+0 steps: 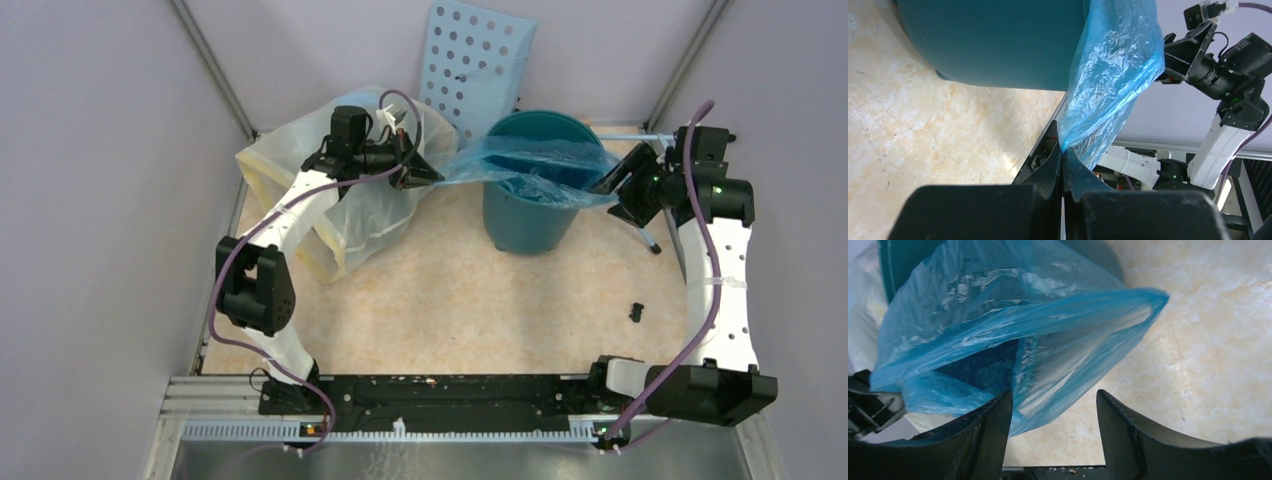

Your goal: Put the trash bags into the trash bin

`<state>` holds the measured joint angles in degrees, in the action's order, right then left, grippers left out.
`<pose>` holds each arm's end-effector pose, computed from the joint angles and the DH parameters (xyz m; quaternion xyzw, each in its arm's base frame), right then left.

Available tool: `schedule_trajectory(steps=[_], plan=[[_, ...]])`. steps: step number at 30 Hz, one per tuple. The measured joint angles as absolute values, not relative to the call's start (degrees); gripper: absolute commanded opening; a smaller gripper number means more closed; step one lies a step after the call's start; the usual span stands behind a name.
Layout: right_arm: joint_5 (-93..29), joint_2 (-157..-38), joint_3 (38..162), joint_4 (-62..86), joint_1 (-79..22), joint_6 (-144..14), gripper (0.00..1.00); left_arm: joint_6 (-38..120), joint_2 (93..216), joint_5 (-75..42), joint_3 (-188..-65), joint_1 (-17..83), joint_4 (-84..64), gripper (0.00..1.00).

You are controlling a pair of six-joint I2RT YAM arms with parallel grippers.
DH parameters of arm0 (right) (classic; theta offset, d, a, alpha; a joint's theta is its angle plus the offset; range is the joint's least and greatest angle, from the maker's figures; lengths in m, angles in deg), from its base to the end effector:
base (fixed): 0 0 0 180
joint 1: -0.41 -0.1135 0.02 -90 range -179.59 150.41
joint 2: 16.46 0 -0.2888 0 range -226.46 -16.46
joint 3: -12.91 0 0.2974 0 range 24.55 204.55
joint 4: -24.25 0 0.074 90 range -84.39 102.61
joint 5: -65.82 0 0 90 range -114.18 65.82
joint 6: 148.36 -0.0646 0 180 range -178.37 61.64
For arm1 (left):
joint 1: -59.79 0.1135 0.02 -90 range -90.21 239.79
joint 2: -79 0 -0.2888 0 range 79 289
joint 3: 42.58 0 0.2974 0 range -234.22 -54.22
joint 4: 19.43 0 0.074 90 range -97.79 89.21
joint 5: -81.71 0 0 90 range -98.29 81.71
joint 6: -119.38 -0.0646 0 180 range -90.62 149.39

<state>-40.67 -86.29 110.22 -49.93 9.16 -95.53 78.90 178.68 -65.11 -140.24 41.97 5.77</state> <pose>0.2771 -0.0241 0.4229 0.3101 0.8676 0.2188 0.3212 0.4243 -0.1932 0.3377 0.0333 0.7900 -0.5920 0.1561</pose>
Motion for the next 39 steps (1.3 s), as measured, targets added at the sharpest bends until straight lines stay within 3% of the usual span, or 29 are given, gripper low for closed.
schedule_trajectory(steps=[6, 18, 19, 25, 28, 32, 39], plan=[[-43.3, -86.3, 110.1, -50.3, 9.2, -97.1, 0.0, 75.5, 178.7, -65.1, -140.9, 42.0, 10.7, 0.0], [-44.2, -83.2, 96.8, -49.2, 9.2, -95.6, 0.0, 65.2, 179.8, -60.9, -147.3, 42.0, 21.6, 0.0], [-43.8, -83.2, 96.2, -49.0, 9.2, -95.4, 0.03, 64.9, 180.3, -60.6, -147.5, 42.0, 22.0, 0.0], [-40.6, -85.4, 97.7, -45.1, 9.2, -93.3, 0.52, 65.7, 183.9, -58.6, -148.2, 42.1, 19.8, 0.0], [-37.8, -87.4, 101.3, -43.7, 9.2, -91.3, 0.64, 68.1, 186.2, -58.1, -149.6, 42.1, 15.8, 0.0], [-33.4, -87.2, 105.8, -42.8, 9.2, -87.6, 0.7, 71.1, 188.3, -58.1, -151.0, 42.1, 10.6, 0.01], [-28.7, -86.8, 108.5, -40.7, 9.2, -83.2, 0.67, 74.6, 191.5, -58.3, -151.9, 41.7, 4.0, 0.01]])
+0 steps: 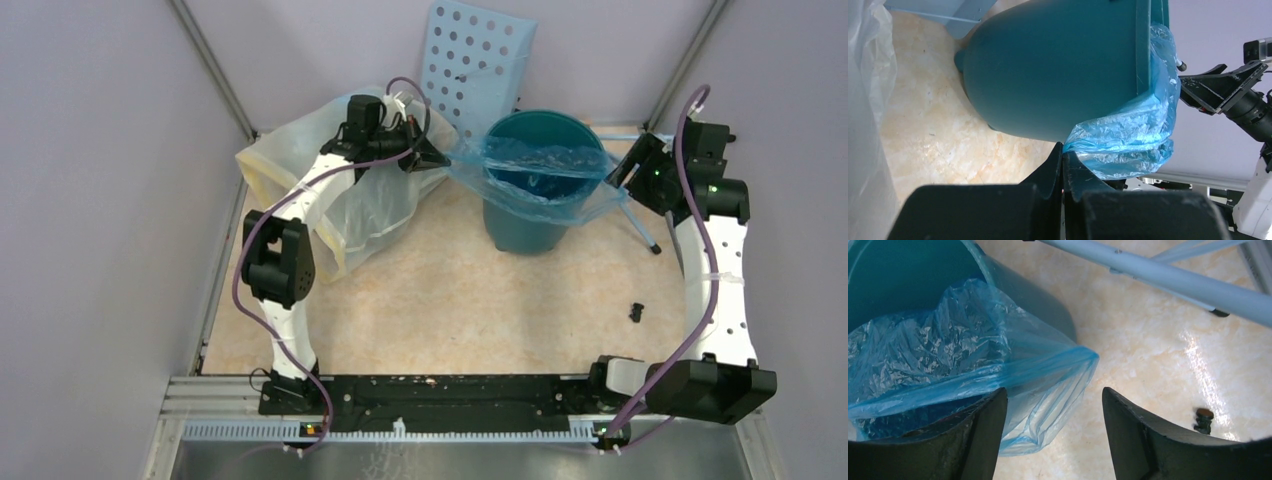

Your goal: Put the trash bags into the trash bin

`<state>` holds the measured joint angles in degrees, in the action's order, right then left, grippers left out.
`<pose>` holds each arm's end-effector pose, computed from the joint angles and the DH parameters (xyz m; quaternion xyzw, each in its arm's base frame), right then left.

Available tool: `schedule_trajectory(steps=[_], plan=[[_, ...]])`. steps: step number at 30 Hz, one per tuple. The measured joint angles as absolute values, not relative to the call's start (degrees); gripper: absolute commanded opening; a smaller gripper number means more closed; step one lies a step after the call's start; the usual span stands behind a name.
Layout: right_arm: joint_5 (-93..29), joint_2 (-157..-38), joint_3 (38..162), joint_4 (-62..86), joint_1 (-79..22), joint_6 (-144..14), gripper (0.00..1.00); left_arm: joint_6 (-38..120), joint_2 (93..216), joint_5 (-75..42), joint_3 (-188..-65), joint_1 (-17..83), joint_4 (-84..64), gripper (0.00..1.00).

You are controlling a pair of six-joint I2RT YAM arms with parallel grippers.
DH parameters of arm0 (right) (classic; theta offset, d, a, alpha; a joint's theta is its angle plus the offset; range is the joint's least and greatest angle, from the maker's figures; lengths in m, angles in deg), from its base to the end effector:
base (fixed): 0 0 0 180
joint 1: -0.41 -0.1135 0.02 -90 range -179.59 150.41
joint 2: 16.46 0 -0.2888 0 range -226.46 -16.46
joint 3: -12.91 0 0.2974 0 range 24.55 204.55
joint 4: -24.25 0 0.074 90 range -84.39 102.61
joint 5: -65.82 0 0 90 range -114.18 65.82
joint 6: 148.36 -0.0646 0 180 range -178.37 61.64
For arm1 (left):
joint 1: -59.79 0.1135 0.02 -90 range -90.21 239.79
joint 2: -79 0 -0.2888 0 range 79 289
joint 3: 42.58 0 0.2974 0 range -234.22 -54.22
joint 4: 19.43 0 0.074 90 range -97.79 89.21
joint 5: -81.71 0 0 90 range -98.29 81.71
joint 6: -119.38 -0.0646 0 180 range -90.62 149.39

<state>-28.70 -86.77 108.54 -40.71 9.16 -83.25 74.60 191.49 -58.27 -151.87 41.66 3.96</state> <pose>0.2954 -0.0403 0.4243 0.2456 0.8704 0.0950 0.4159 0.4890 -0.2122 0.3120 0.0352 0.8017 -0.5560 0.2167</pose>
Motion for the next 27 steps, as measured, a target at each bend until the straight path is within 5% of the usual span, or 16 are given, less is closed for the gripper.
schedule_trajectory(steps=[12, 21, 27], plan=[[-32.3, -87.4, 107.6, -32.3, 7.7, -76.6, 0.6, 77.5, 197.9, -58.7, -155.4, 39.7, 0.5, 0.01], [-31.3, -87.3, 107.8, -22.1, -12.0, -58.0, 0.63, 77.7, 197.9, -59.5, -155.7, 39.4, -0.6, 0.01], [-33.2, -90.2, 110.3, -21.7, -15.8, -46.4, 0.64, 77.8, 198.5, -59.7, -155.8, 39.3, -0.8, 0.01]])
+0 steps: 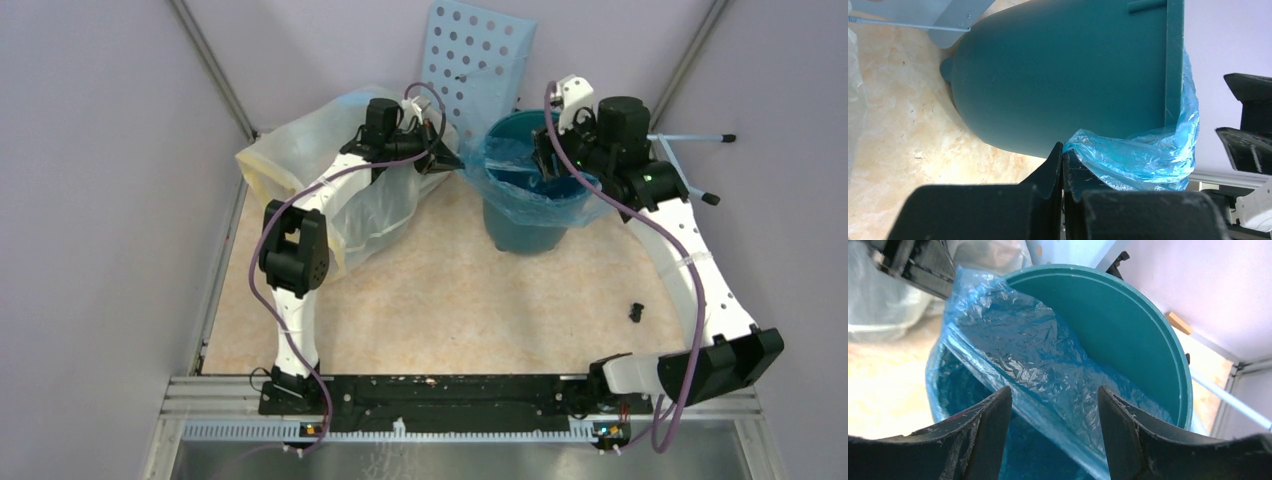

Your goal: Put the trash bags into the trash bin

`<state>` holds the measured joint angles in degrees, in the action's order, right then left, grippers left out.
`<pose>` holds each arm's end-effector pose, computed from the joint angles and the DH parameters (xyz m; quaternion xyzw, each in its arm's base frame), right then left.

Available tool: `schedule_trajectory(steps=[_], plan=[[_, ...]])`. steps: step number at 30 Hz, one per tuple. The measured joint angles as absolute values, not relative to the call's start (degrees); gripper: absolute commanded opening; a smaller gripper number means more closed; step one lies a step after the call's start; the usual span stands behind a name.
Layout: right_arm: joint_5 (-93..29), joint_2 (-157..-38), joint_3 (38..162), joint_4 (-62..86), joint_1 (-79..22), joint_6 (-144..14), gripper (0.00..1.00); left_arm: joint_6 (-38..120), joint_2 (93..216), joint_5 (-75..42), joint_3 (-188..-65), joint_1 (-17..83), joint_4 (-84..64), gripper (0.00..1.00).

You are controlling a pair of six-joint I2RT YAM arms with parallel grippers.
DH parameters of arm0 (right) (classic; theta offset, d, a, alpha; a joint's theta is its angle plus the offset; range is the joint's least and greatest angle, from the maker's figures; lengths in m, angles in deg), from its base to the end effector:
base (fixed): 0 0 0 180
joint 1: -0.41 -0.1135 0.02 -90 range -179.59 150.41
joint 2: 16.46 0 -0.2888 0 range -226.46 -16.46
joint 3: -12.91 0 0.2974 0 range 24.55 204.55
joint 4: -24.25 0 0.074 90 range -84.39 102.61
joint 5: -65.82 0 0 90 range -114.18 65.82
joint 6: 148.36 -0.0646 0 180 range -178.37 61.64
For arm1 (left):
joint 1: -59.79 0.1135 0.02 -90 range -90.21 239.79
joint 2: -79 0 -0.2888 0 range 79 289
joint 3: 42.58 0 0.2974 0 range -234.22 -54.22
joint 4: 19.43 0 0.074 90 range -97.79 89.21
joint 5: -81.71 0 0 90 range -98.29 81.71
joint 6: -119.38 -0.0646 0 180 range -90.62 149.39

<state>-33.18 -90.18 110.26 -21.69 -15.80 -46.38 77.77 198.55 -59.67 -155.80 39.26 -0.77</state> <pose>0.3227 0.1043 0.4576 -0.2440 0.7924 0.0856 0.5524 0.5083 -0.2442 0.2836 0.0431 0.7937 -0.5754 0.1924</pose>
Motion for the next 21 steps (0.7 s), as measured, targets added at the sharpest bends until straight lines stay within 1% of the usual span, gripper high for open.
schedule_trajectory(steps=[4, 8, 10, 12, 14, 17, 18, 20, 21], plan=[[-33.9, -94.0, 111.7, -22.6, -17.1, -39.8, 0.67, 77.8, 198.6, -59.7, -155.9, 39.2, -0.8, 0.01], [-37.0, -95.4, 111.7, -25.6, -18.2, -33.9, 0.67, 77.8, 198.6, -59.7, -156.1, 39.2, -0.7, 0.01], [-38.7, -95.5, 111.7, -26.8, -18.5, -31.7, 0.66, 77.7, 198.6, -59.7, -156.2, 39.2, -0.7, 0.01], [-39.7, -95.4, 111.7, -27.2, -18.6, -30.4, 0.63, 77.7, 198.6, -59.7, -156.3, 39.2, -0.4, 0.01], [-39.7, -95.4, 111.6, -27.4, -18.7, -29.4, 0.5, 77.6, 198.6, -59.7, -156.4, 39.2, -0.2, 0.01], [-38.1, -95.4, 111.6, -27.4, -18.8, -28.7, 0.25, 77.3, 198.6, -59.7, -156.6, 39.2, 0.3, 0.01], [-37.4, -95.4, 111.6, -27.2, -18.9, -28.6, 0.18, 77.3, 198.6, -59.7, -156.7, 39.2, 0.4, 0.01], [-36.2, -95.4, 111.6, -26.5, -18.9, -28.8, 0.0, 77.2, 198.7, -59.7, -157.0, 39.2, 0.5, 0.01], [-35.7, -95.4, 111.6, -25.8, -18.9, -28.8, 0.0, 77.2, 198.7, -59.7, -157.1, 39.2, 0.5, 0.01]])
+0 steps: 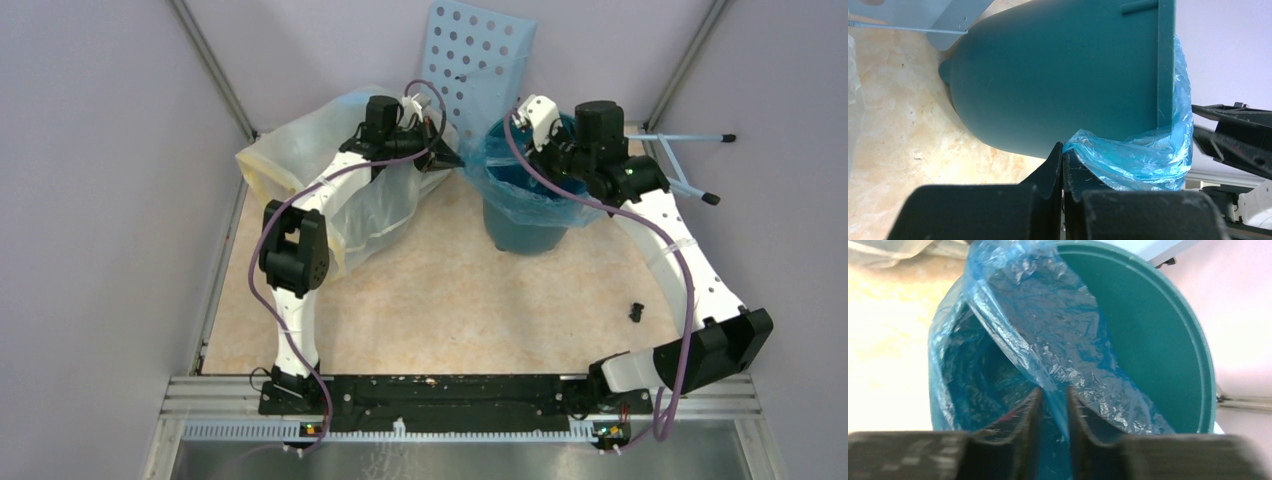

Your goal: Put the trash bags into the trash bin

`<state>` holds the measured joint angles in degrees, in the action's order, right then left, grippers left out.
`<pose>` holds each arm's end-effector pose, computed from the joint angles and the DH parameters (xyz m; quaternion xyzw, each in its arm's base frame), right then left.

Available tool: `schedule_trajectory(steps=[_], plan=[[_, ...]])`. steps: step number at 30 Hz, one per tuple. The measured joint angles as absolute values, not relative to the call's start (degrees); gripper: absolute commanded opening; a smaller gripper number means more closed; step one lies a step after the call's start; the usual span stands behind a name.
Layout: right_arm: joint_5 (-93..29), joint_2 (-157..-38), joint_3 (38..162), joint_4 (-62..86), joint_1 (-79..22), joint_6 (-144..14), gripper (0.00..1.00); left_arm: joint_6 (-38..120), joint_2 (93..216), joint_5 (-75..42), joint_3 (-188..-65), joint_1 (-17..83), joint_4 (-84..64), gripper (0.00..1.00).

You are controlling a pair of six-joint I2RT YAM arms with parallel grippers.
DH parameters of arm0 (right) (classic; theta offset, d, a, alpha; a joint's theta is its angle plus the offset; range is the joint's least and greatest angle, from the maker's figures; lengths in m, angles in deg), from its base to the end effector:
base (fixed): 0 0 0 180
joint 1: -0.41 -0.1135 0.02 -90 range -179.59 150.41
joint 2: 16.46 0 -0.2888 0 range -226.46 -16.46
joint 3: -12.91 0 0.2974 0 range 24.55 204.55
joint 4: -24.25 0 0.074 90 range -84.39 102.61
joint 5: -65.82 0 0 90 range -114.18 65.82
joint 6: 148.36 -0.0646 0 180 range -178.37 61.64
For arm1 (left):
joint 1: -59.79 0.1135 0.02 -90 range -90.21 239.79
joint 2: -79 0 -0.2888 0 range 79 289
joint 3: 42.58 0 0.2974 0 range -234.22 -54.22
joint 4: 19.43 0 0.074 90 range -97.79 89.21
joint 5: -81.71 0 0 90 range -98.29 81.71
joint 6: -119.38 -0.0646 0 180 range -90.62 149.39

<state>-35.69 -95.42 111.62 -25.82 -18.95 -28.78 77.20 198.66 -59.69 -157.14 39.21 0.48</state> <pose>0.3383 0.1325 0.4281 -0.4029 0.7649 0.0425 0.5009 0.5091 -0.2451 0.2897 0.0475 0.7935 -0.5746 0.1948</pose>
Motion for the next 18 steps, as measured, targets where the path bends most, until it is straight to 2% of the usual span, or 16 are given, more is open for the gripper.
schedule_trajectory(steps=[4, 10, 18], plan=[[-33.2, -96.1, 112.2, -23.9, -18.9, -29.5, 0.0, 77.2, 199.2, -59.7, -158.3, 39.2, 0.5, 0.01], [-32.9, -102.0, 119.8, -23.7, -17.2, -32.2, 0.0, 77.2, 201.4, -59.9, -160.0, 39.1, 0.4, 0.01], [-38.2, -111.3, 131.7, -26.3, -9.2, -38.2, 0.0, 76.3, 204.2, -59.9, -164.7, 37.8, 0.9, 0.01]])
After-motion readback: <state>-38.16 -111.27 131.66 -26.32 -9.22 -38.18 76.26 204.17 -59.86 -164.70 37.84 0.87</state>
